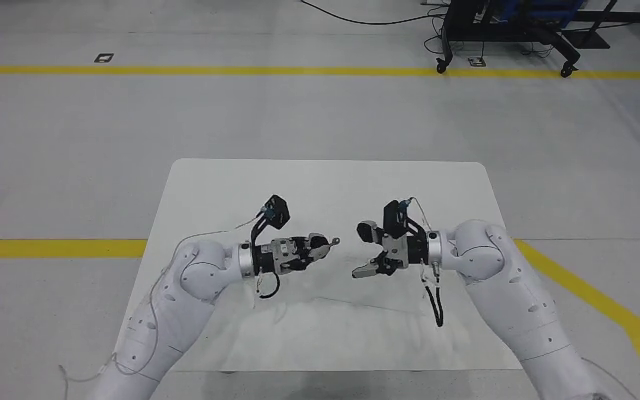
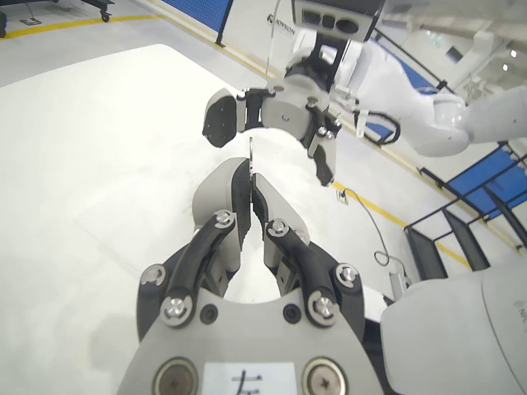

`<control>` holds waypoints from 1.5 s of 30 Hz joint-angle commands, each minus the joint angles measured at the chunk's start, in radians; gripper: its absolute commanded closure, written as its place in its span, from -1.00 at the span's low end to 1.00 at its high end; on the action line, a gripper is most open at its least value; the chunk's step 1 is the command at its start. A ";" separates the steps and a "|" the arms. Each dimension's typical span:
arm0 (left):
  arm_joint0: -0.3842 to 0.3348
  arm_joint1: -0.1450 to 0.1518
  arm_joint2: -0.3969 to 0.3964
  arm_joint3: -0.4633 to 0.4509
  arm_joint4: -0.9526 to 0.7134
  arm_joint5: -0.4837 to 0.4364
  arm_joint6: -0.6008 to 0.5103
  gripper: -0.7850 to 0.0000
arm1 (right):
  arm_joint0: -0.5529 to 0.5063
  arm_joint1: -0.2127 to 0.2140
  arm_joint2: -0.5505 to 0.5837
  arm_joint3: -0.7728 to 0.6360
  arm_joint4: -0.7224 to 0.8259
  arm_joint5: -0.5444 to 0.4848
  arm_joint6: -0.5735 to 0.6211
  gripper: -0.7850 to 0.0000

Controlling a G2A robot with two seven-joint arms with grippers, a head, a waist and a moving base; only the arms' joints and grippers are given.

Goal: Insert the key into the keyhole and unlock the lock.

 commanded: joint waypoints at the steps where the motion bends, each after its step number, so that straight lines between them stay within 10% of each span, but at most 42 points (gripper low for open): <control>1: -0.002 0.002 0.011 -0.005 0.012 -0.024 -0.014 1.00 | -0.022 0.016 -0.002 -0.064 0.014 0.038 0.039 -1.00; 5: -0.004 0.006 0.020 -0.013 0.041 -0.046 -0.025 1.00 | -0.025 0.044 -0.028 -0.121 0.049 0.080 0.081 -0.89; 6: -0.003 0.007 0.021 -0.017 0.046 -0.049 -0.021 1.00 | -0.019 0.048 -0.036 -0.122 0.055 0.086 0.087 -0.36; 8: -0.002 0.009 0.022 -0.022 0.057 -0.053 -0.018 1.00 | -0.005 0.052 -0.049 -0.117 0.065 0.093 0.094 0.06; 31: -0.013 0.021 0.058 -0.024 0.075 -0.023 0.002 1.00 | 0.109 0.070 -0.184 -0.043 0.125 0.111 0.104 0.98; 34: -0.015 0.023 0.062 -0.025 0.073 -0.025 0.002 1.00 | 0.116 0.072 -0.186 -0.034 0.116 0.120 0.092 0.90; 38: -0.018 0.025 0.067 -0.024 0.072 -0.024 0.001 1.00 | 0.118 0.075 -0.190 -0.029 0.115 0.118 0.079 0.26; 45: -0.023 0.029 0.076 -0.024 0.071 -0.025 0.002 1.00 | 0.127 0.081 -0.205 -0.026 0.126 0.125 0.096 0.33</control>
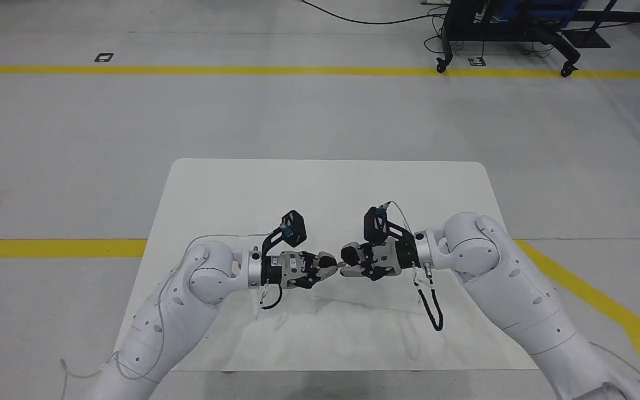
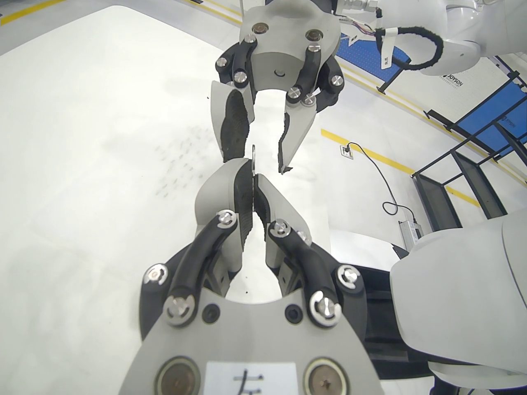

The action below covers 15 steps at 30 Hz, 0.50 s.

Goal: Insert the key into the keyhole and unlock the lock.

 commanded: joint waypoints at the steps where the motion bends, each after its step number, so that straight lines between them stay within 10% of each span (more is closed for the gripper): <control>1: -0.002 0.001 0.003 0.001 0.000 -0.002 0.000 1.00 | 0.004 0.001 -0.006 0.001 0.002 0.002 0.001 0.41; 10: -0.012 0.005 0.016 0.004 0.000 -0.002 -0.003 1.00 | 0.020 0.005 -0.028 0.003 0.017 -0.007 -0.002 1.00; 15: -0.016 0.007 0.019 0.008 -0.002 0.001 0.004 1.00 | 0.024 0.008 -0.038 0.005 0.026 -0.014 0.001 1.00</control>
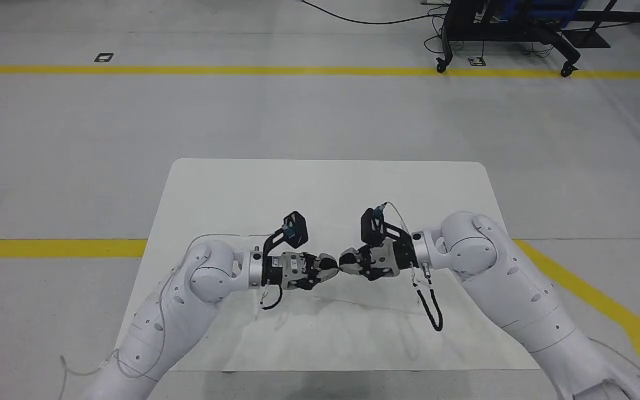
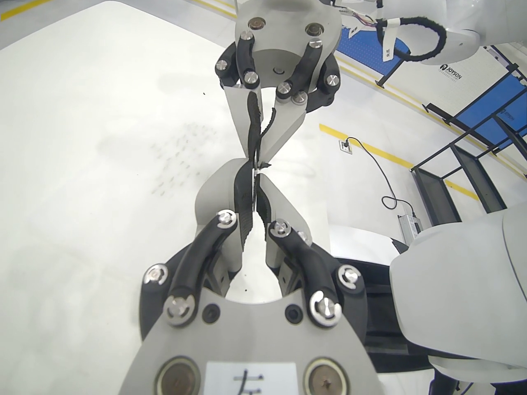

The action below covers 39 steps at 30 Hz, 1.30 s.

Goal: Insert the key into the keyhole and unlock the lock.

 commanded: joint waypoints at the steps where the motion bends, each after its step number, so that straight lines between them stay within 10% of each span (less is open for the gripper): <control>1: -0.001 0.001 0.000 0.001 0.000 0.001 0.005 1.00 | 0.001 0.002 -0.003 0.001 0.001 -0.004 0.001 1.00; 3: -0.001 0.002 -0.003 -0.001 -0.001 -0.002 0.016 1.00 | 0.000 0.003 -0.002 0.005 0.006 -0.009 -0.009 1.00; 5: 0.000 0.004 -0.009 -0.004 0.007 -0.002 0.028 -1.00 | -0.003 0.005 0.004 0.011 0.009 -0.018 -0.026 1.00; 23: 0.006 0.006 -0.021 -0.010 0.021 0.003 0.055 -1.00 | -0.182 0.050 0.220 0.119 -0.023 -0.143 -0.432 1.00; 28: -0.039 0.021 -0.120 -0.130 0.061 0.085 0.051 -1.00 | -0.182 0.050 0.220 0.119 -0.023 -0.143 -0.432 1.00; 39: 0.322 0.117 -0.566 -0.678 0.195 0.583 -0.480 -1.00 | -0.182 0.050 0.220 0.119 -0.023 -0.143 -0.432 1.00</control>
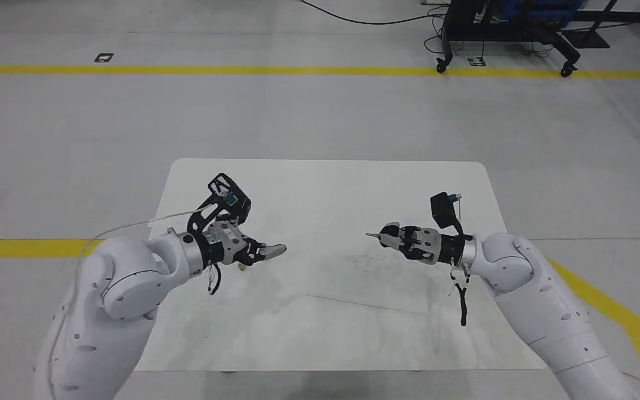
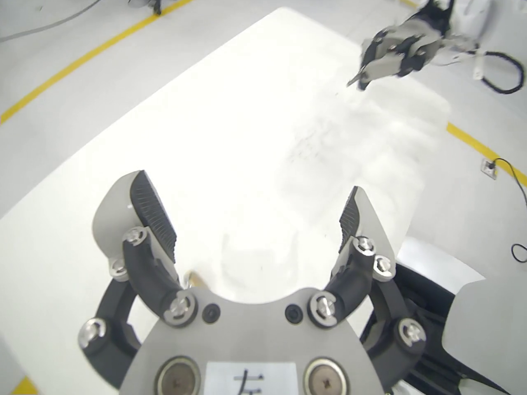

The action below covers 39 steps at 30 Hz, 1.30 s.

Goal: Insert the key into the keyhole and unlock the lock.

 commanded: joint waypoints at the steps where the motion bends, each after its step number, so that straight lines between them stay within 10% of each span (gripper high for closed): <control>1: 0.054 0.007 -0.058 -0.045 -0.001 0.058 -0.081 -1.00 | 0.000 0.000 0.000 0.000 0.000 0.000 0.000 1.00; 6: 0.091 0.013 -0.062 -0.003 0.034 0.147 -0.159 -1.00 | 0.000 0.000 0.000 0.000 0.000 0.000 0.000 1.00; 17: -0.108 -0.019 0.278 0.200 0.341 0.331 -0.246 -0.98 | 0.000 0.000 0.000 0.000 0.000 0.000 0.000 1.00; 39: -0.231 -0.055 0.402 0.315 0.407 0.445 -0.321 0.40 | 0.000 0.000 0.000 0.000 0.000 0.000 0.000 1.00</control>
